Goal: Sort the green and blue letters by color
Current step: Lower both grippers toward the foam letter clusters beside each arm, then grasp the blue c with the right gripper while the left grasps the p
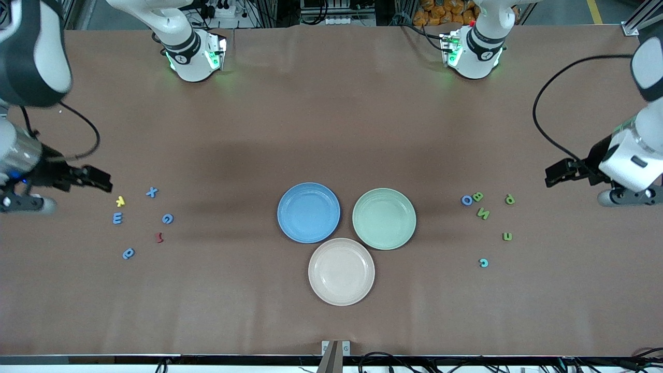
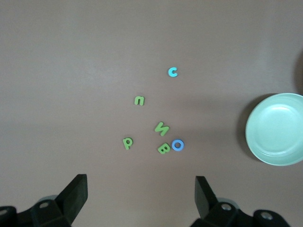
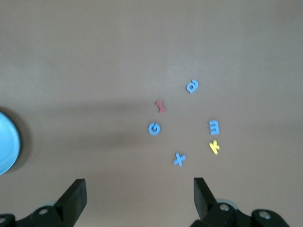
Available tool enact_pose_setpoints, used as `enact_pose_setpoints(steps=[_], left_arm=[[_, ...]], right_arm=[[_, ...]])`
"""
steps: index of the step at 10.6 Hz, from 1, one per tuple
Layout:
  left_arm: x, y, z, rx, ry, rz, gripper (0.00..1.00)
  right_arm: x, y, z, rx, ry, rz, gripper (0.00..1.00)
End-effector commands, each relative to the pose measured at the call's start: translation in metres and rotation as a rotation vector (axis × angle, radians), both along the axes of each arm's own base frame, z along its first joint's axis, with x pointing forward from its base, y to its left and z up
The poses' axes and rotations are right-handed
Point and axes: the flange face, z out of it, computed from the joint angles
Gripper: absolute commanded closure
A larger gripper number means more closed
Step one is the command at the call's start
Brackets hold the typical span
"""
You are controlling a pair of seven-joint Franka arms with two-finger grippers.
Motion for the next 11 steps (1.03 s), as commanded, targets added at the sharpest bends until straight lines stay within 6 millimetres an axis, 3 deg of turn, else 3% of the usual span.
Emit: enact_pose_setpoints(steps=[1, 3, 5, 7, 11], left_arm=[[-0.002, 0.025, -0.085, 0.011, -0.036, 0.004, 0.00], [-0.014, 0.038, -0.144, 0.005, -0.070, 0.021, 0.00], [-0.019, 0.039, -0.203, -0.001, -0.045, 0.018, 0.00], [-0.019, 0.042, -0.252, 0.079, -0.001, -0.074, 0.00], [-0.034, 0.070, -0.310, 0.052, 0.028, -0.036, 0.00]], right_arm=[[0.039, -0.002, -0.080, -0.018, 0.008, 0.003, 0.00], [0.042, -0.016, -0.131, -0.017, 0.030, -0.023, 0.00], [0.028, -0.022, -0.180, -0.011, -0.002, -0.037, 0.00], [0.012, -0.020, -0.218, -0.010, -0.012, -0.040, 0.00], [-0.016, -0.026, -0.273, 0.000, 0.011, -0.120, 0.00]])
